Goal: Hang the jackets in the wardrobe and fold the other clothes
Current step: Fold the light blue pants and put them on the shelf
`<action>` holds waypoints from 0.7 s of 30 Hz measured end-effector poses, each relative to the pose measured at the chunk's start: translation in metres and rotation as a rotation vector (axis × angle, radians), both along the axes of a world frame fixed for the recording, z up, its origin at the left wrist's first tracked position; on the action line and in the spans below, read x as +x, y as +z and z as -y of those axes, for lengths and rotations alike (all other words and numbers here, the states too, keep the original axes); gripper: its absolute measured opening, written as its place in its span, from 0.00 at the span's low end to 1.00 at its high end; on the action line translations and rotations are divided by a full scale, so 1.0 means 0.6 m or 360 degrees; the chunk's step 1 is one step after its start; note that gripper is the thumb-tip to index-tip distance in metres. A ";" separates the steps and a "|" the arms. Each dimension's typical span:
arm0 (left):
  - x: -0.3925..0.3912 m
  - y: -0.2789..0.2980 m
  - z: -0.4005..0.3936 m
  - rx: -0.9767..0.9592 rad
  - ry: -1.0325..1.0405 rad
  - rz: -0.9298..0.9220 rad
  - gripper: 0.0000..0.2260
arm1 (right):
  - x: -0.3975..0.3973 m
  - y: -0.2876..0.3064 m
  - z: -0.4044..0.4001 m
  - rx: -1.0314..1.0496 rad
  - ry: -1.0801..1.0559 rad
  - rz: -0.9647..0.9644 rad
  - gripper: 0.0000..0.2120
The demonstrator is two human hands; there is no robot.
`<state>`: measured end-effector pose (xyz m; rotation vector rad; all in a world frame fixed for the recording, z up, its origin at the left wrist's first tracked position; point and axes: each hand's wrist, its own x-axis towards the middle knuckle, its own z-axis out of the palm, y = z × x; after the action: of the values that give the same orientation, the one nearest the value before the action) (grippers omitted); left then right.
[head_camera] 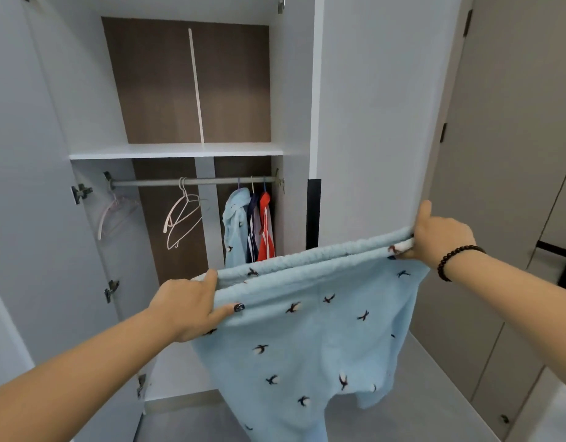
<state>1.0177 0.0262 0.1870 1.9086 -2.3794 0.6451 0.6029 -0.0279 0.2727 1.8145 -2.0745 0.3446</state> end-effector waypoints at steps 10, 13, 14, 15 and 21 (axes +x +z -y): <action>-0.009 0.021 0.010 -0.0074 0.0170 -0.0063 0.27 | 0.022 0.003 -0.003 0.0683 0.0093 -0.0211 0.30; 0.006 0.009 -0.001 -0.0133 0.0090 -0.0003 0.34 | 0.022 -0.005 0.000 0.0474 0.0220 -0.0281 0.19; 0.011 0.005 -0.005 -0.0143 0.0100 0.0005 0.35 | 0.023 -0.009 0.001 0.0369 0.0235 -0.0316 0.17; 0.014 0.003 -0.009 -0.0135 0.0135 0.0009 0.33 | 0.025 -0.014 0.002 0.0272 0.0257 -0.0324 0.18; 0.028 0.028 -0.003 0.0180 0.0470 -0.0518 0.18 | 0.042 -0.028 0.010 -0.0076 0.0423 0.0278 0.16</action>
<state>1.0342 0.0283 0.2038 2.2326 -1.9967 0.1862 0.6279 -0.0339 0.2559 2.1011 -1.9144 0.6383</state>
